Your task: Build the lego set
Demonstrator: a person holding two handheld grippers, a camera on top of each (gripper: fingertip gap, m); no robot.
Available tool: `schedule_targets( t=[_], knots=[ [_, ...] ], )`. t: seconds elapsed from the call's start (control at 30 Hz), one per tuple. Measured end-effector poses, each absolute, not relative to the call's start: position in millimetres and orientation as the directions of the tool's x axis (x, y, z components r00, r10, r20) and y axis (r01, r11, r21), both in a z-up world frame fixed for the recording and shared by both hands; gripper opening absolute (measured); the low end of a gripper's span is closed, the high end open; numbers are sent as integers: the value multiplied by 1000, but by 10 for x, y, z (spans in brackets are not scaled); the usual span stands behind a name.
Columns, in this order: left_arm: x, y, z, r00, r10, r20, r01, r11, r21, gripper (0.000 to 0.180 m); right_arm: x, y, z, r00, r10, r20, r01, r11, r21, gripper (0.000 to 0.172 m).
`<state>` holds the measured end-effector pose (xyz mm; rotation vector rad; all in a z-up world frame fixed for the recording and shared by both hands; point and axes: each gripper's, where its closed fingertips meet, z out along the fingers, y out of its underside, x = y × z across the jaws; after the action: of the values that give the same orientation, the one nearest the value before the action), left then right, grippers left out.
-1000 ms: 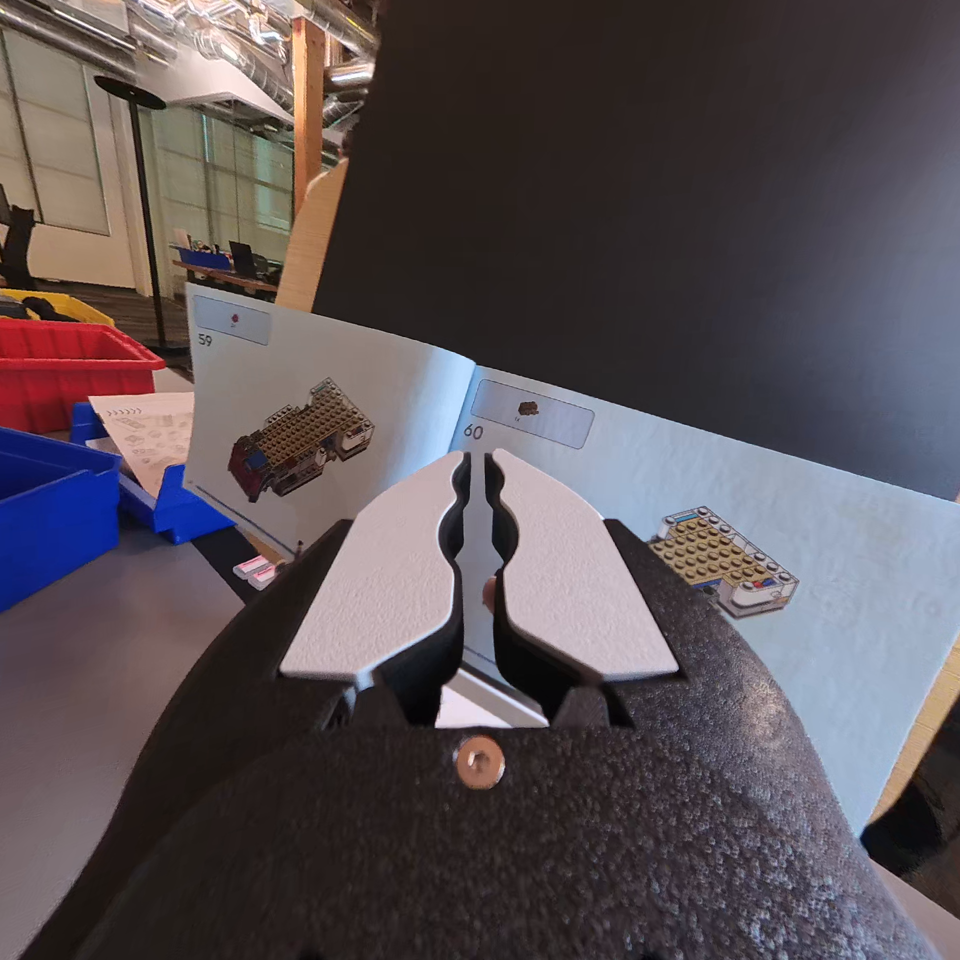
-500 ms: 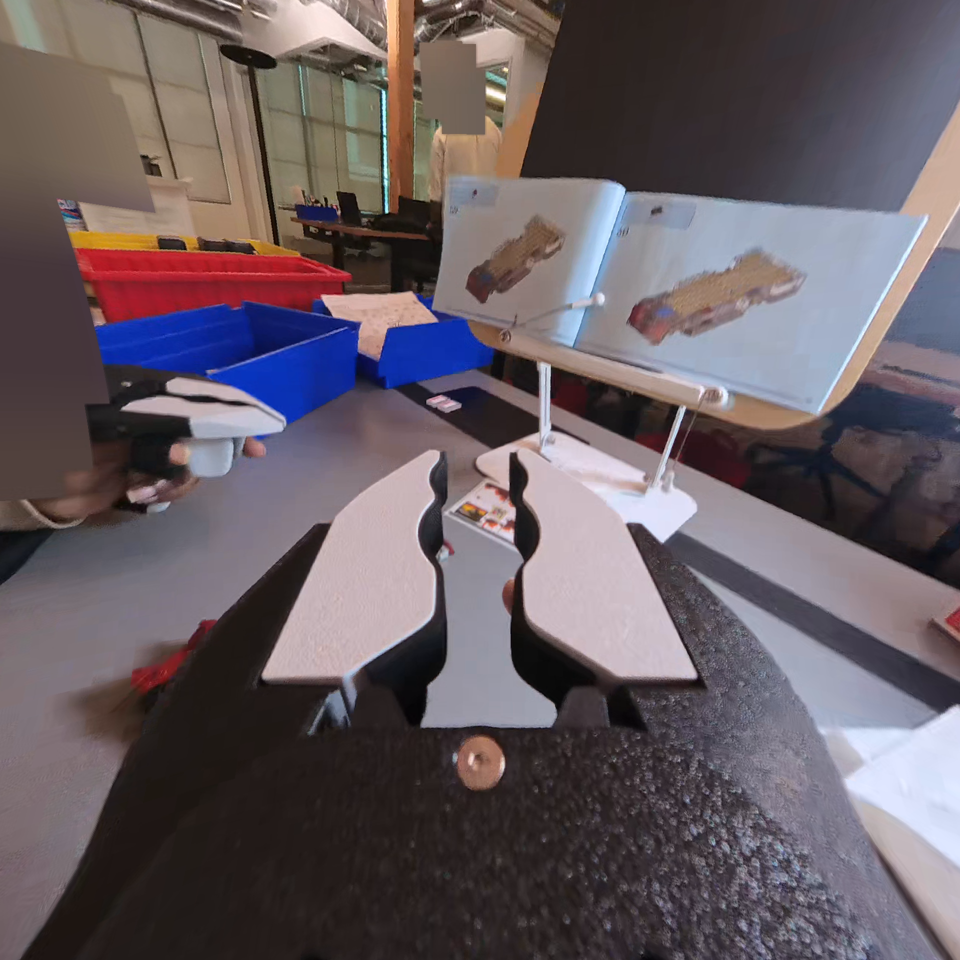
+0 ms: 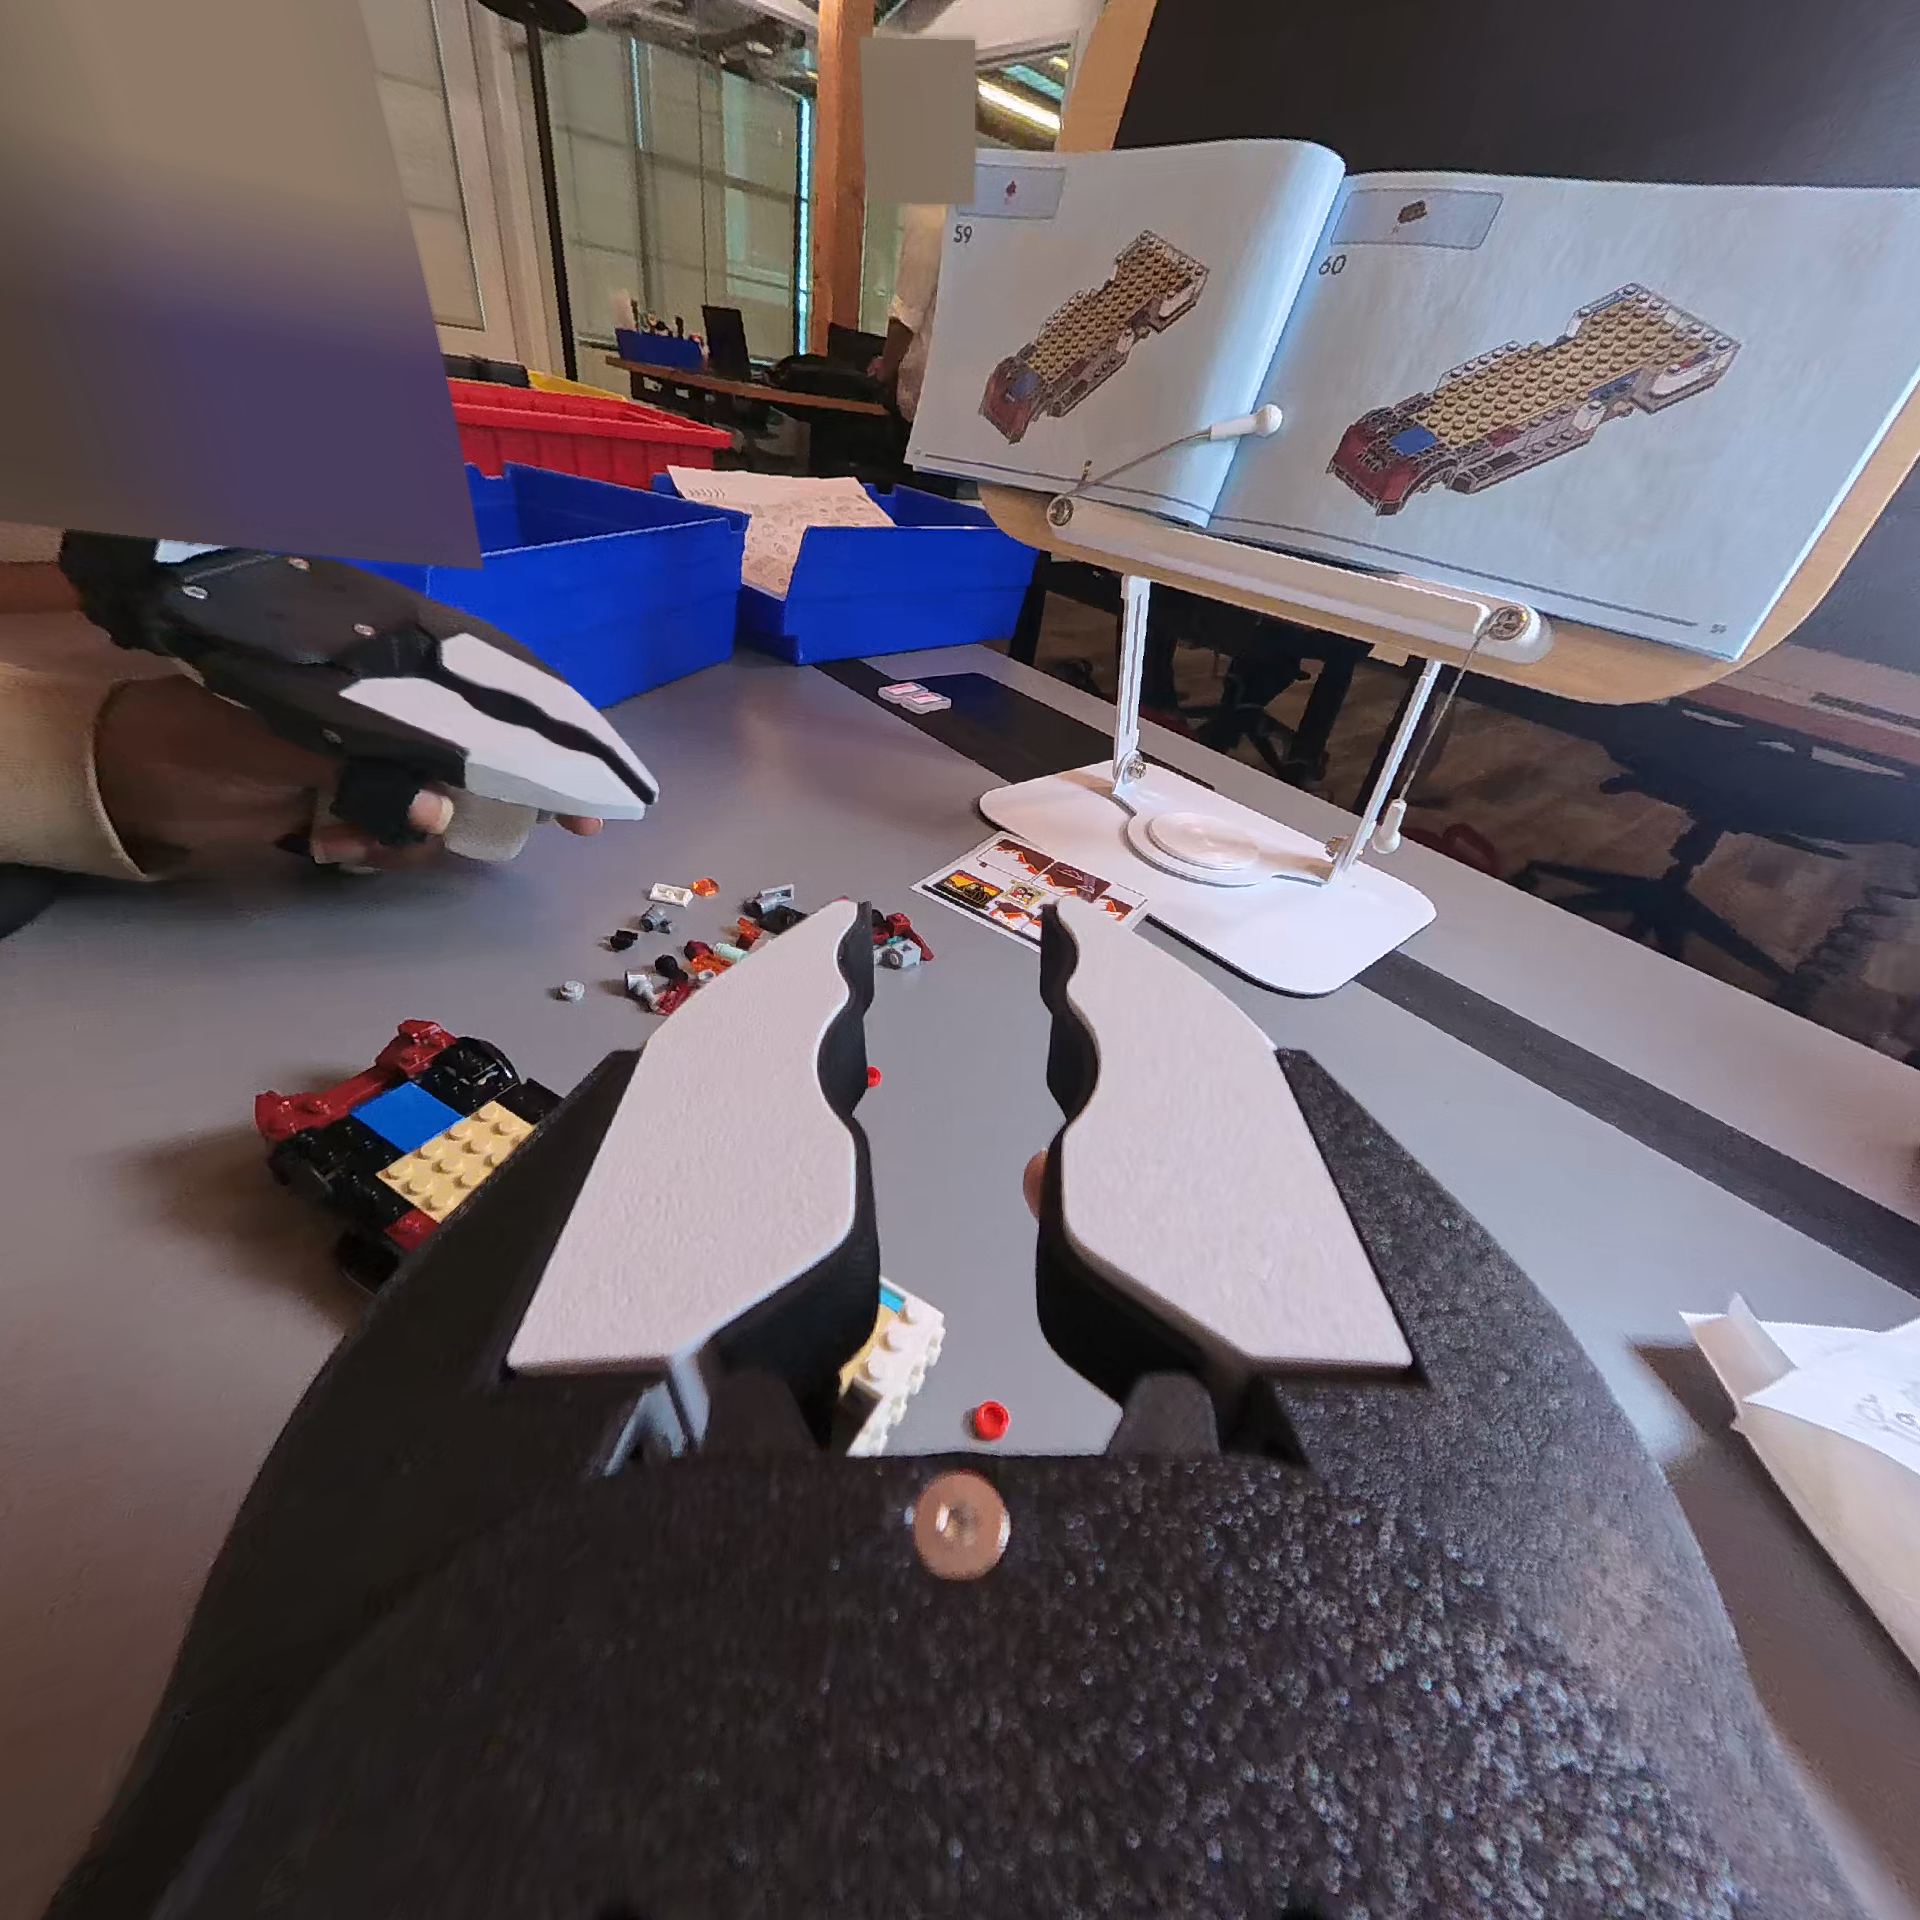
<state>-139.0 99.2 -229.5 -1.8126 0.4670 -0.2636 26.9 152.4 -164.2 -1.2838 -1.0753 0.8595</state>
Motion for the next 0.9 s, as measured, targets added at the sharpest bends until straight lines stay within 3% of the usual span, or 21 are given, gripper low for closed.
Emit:
schedule_targets(
  t=[0.47, 0.73, 0.9],
  knots=[
    [-1291, 761, -2554, 794, -581, -180, -431, -327, -841, 24, 270, 1607, -1776, 312, 942, 121, 112, 90, -990, 30],
    [-1340, 734, -2609, 805, -570, -165, -429, -366, -825, 24, 280, 1641, -1790, 324, 940, 106, 103, 76, -992, 30],
    [-1369, 813, -2329, 854, -489, -176, -336, -262, -905, 21, 314, 1659, -1716, 345, 932, 108, 65, 91, -994, 30]
  ],
)
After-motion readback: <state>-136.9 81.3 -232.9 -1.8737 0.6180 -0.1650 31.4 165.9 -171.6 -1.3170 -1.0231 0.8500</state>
